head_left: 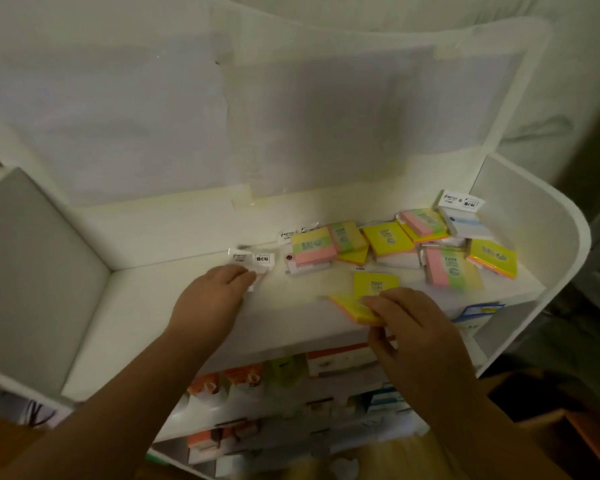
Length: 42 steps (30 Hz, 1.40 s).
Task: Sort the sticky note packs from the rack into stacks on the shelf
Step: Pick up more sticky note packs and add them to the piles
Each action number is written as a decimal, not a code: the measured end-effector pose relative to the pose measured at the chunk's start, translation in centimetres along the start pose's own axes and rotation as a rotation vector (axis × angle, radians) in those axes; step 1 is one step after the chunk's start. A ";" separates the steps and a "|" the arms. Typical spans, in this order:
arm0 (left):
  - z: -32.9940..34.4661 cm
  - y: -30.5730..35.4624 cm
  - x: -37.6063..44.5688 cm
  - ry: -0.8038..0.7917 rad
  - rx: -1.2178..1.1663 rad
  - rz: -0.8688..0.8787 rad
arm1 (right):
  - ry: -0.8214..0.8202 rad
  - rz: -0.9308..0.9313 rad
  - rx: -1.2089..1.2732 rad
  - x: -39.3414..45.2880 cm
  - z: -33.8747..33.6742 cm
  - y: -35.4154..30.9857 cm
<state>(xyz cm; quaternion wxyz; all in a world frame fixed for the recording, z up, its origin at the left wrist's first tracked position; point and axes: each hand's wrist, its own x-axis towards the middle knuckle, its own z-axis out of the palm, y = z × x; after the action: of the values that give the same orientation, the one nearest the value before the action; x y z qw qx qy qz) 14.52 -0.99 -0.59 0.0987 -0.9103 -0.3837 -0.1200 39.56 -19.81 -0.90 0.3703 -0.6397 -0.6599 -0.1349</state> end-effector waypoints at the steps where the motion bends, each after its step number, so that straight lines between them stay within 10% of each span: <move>1: -0.3 0.0 -0.6 0.051 -0.010 0.003 | 0.012 -0.009 0.018 0.1 0.2 -0.4; 26: -19.3 -9.0 -26.5 0.737 0.177 -0.188 | 0.386 -0.557 0.522 8.3 5.2 -26.8; 42: -20.9 -24.4 -55.2 0.462 0.139 -0.633 | 0.181 -0.648 0.495 1.4 14.7 -54.9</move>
<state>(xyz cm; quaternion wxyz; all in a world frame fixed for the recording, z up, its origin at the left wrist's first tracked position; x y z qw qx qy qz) -43.47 -27.23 5.23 0.2019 -0.6872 -0.6202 -0.3199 -16.78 -17.15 6.10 0.5078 -0.2763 -0.8043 -0.1372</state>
